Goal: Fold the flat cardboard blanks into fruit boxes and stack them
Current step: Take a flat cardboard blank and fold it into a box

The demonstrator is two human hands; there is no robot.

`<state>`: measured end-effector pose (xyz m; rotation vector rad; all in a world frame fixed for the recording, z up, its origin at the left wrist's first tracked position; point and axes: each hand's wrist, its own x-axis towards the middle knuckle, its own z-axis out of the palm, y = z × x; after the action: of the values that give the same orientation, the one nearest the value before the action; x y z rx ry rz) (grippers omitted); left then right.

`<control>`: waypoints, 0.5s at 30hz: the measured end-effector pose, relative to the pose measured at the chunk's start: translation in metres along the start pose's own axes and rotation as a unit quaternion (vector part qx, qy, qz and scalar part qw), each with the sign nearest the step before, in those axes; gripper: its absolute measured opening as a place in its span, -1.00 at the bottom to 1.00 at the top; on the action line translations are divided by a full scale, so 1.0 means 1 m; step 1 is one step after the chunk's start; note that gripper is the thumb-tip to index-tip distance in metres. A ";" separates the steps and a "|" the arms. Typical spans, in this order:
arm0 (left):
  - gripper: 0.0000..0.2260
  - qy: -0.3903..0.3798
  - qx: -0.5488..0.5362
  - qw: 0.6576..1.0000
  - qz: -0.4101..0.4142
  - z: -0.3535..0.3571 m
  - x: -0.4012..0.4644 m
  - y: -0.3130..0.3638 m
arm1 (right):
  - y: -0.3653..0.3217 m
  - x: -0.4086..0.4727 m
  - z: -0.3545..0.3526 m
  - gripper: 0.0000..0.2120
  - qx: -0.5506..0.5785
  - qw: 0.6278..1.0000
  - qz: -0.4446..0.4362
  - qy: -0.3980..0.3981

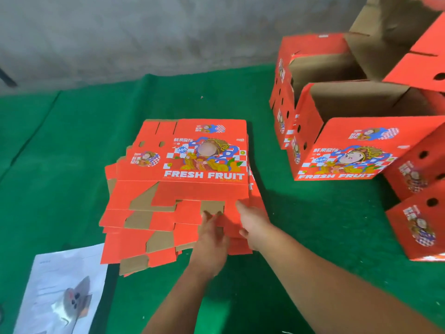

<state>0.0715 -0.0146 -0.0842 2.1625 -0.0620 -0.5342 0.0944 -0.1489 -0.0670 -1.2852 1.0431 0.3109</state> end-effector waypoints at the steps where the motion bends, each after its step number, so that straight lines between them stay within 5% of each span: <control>1: -0.48 -0.003 -0.015 1.000 0.014 0.001 -0.001 -0.001 | -0.002 -0.001 0.000 -0.76 0.025 0.999 0.003 -0.022; 5: -0.56 0.090 -0.103 0.988 0.073 -0.015 -0.012 -0.001 | -0.002 -0.009 -0.017 -0.87 0.127 0.990 -0.057 -0.024; 9: -0.56 0.287 0.091 0.925 0.231 -0.035 -0.021 0.005 | 0.002 -0.019 -0.063 -0.89 0.241 0.968 -0.066 -0.030; 15: -0.14 0.234 0.242 0.931 0.141 -0.038 -0.025 0.011 | -0.003 -0.037 -0.136 -0.76 0.349 0.934 -0.070 -0.041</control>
<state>0.0653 0.0133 -0.0473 2.6447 -0.2614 0.1975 0.0140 -0.2578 -0.0265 -0.6870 0.8692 -0.1166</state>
